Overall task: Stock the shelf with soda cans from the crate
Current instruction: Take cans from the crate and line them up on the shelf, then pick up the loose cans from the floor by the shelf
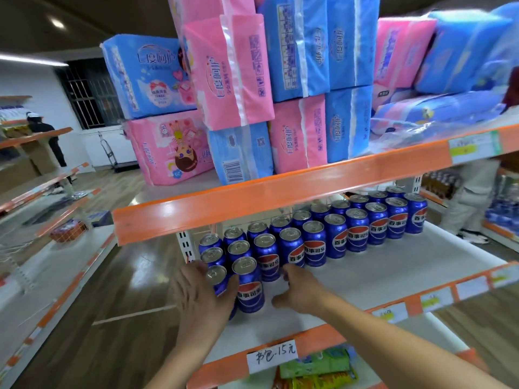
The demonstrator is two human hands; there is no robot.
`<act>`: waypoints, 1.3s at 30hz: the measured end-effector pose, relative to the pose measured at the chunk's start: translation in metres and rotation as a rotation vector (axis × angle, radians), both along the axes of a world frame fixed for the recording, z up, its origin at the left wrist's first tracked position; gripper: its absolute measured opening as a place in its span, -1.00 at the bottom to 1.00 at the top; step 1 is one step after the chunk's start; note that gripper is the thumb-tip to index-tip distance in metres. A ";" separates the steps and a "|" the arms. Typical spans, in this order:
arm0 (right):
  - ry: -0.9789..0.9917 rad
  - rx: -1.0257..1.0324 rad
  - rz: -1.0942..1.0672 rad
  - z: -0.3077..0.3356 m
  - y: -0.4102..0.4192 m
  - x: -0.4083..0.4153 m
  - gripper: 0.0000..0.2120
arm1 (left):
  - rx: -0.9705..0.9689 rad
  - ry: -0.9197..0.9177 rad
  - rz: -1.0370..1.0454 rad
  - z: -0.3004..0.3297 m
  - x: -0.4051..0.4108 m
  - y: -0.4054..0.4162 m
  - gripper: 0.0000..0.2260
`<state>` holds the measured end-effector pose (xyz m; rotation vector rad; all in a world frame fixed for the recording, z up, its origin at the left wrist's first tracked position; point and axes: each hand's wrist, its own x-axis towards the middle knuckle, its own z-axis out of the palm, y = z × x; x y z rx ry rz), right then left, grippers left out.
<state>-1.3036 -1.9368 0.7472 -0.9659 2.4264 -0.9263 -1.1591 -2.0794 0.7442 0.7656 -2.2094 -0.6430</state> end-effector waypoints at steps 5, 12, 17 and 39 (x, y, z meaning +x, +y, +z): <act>0.016 -0.064 -0.153 0.000 0.053 -0.006 -0.48 | -0.284 0.012 -0.290 0.017 -0.029 0.058 -0.77; 0.070 -0.032 -0.337 0.011 0.162 -0.007 -0.50 | -0.400 -0.166 -0.793 0.006 -0.073 0.175 -0.77; 0.095 0.046 -0.502 0.003 0.270 -0.005 -0.59 | -0.322 -0.361 -0.941 -0.008 -0.105 0.254 -0.64; -0.292 0.297 -1.253 -0.103 0.558 0.132 -0.52 | -0.421 -1.140 -1.273 -0.122 -0.139 0.451 -0.60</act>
